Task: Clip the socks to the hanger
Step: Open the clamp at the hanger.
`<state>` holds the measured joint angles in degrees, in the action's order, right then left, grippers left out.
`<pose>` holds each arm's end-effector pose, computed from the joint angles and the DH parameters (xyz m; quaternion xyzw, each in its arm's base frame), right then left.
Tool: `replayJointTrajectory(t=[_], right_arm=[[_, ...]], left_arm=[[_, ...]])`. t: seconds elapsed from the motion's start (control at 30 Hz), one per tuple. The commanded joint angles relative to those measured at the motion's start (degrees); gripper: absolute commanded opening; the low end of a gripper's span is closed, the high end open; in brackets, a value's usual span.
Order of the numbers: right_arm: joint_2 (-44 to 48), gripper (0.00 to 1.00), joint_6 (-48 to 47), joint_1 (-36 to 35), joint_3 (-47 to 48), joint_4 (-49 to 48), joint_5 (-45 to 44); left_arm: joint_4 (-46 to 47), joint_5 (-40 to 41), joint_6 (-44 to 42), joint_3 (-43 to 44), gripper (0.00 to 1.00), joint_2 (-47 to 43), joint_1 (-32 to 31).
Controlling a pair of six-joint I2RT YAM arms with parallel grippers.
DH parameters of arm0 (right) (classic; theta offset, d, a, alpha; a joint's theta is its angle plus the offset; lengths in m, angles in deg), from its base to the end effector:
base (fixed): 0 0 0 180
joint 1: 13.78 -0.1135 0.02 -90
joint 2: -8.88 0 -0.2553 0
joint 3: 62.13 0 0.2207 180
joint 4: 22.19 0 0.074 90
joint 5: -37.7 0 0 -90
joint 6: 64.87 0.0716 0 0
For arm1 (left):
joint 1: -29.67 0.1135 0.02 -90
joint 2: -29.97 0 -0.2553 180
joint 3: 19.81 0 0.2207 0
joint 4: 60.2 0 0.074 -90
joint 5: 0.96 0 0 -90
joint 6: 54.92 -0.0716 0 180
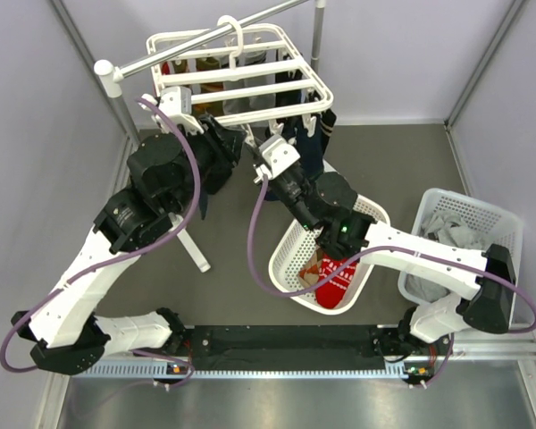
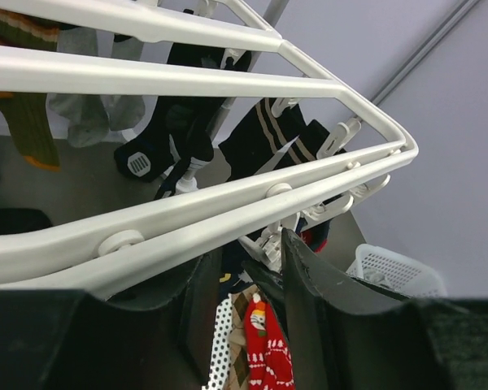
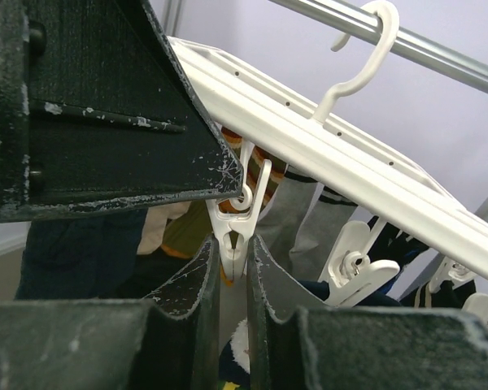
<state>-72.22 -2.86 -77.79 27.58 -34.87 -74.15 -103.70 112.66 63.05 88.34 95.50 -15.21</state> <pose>0.1684 0.2846 0.4498 -0.2899 0.4975 0.1489 0.8039 0.1735 -0.1323 0.4932 -0.0395 0.7110 -0.2905 0.6392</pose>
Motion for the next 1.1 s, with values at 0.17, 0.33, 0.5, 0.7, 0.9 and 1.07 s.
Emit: replayJointTrajectory(t=[0.17,0.33,0.5,0.7,0.9,1.07], right_arm=[[-0.6,0.04,-4.2,-1.6,1.3,-3.4,-2.1],[1.4,0.22,-0.8,-1.6,1.0,-0.1,-0.7],[4.4,0.39,6.5,-0.1,1.8,7.9,4.4],[8.1,0.51,17.9,6.0,1.6,12.9,15.8],[8.4,0.57,26.5,10.8,1.9,13.5,27.5],[7.1,0.57,33.5,15.2,1.5,9.1,34.8]], left_arm=[[3.1,1.0,-0.6,2.1,0.23,1.1,-0.1],[3.2,0.7,-0.6,2.0,0.1,0.9,-0.1],[3.5,1.0,-1.2,1.8,0.03,0.6,-0.1],[4.3,0.3,-1.6,2.0,0.0,0.0,-0.1],[5.7,-0.5,-1.3,1.3,0.0,-0.6,-0.1],[7.6,-1.5,-0.8,0.1,0.0,-1.6,-0.1]])
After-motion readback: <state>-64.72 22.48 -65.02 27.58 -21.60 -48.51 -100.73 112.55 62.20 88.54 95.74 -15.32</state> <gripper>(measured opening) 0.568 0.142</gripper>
